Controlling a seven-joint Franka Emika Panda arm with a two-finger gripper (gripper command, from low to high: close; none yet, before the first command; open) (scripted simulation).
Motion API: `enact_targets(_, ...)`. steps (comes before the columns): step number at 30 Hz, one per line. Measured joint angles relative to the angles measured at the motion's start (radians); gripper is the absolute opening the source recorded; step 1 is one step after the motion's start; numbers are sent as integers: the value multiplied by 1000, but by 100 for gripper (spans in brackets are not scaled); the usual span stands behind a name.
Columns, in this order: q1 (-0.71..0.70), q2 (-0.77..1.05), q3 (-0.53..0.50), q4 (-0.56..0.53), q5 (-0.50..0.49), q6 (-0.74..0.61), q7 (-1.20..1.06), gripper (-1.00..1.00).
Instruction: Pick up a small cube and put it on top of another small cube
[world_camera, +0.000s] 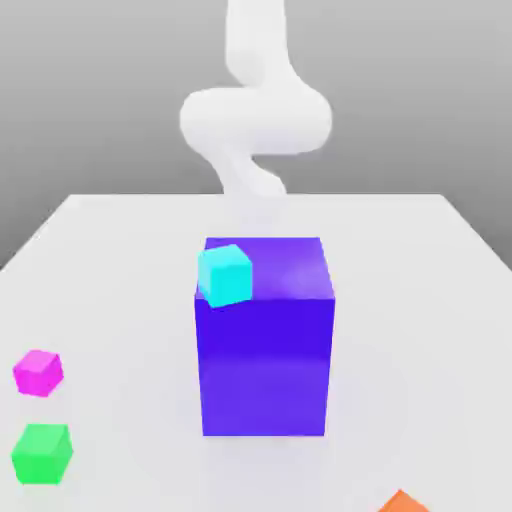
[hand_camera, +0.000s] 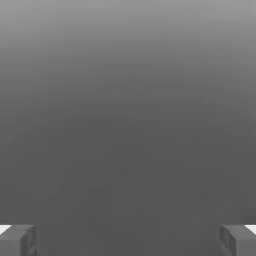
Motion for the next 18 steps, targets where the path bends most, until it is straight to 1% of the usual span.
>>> enact_targets(9, -258, 332, -44, -114, -32, 170, 347, 0)
enact_targets(14, -369, 513, -101, -177, -39, 263, 528, 0)
enact_targets(18, -458, 658, -163, -227, -15, 337, 652, 0)
